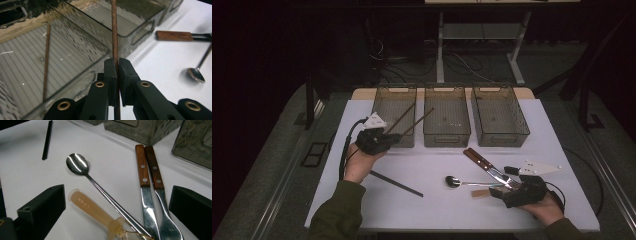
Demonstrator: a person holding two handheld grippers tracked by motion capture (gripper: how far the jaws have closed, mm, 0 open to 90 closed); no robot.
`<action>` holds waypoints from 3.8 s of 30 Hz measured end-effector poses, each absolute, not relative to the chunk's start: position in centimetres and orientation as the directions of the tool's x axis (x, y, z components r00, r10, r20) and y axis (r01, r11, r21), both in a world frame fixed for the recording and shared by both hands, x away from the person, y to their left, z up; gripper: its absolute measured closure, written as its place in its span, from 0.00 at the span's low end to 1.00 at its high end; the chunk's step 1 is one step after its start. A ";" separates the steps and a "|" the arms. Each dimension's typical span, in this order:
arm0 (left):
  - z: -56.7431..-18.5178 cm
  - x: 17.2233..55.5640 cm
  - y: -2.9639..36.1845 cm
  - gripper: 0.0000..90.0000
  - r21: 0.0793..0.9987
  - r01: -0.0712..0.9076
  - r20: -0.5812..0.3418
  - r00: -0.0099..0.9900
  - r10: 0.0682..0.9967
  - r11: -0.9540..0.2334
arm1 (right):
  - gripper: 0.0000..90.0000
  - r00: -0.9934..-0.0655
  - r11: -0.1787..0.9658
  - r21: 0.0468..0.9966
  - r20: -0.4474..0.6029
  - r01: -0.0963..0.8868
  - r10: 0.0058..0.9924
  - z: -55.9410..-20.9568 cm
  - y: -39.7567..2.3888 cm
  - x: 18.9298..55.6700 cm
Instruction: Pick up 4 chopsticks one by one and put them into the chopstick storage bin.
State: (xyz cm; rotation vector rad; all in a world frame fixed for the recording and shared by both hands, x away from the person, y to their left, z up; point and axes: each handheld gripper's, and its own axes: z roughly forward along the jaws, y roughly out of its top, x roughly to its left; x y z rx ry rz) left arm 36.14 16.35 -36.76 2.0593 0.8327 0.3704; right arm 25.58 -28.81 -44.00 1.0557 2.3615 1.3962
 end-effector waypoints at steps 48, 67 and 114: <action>-37.4 47.5 17.9 0.95 0.741 0.582 -0.034 0.532 0.846 -0.336 | 0.01 -0.724 0.281 0.830 0.197 0.483 0.661 -44.0 -28.8 25.5; -38.7 48.0 17.4 0.77 0.694 0.632 -0.023 0.498 0.867 -0.345 | 0.01 -0.724 0.277 0.832 0.198 0.480 0.661 -43.9 -28.8 25.4; -37.0 34.0 16.1 0.80 0.779 0.424 -0.030 0.761 0.648 -0.462 | 0.01 -0.723 0.286 0.830 0.187 0.478 0.665 -43.9 -28.7 25.3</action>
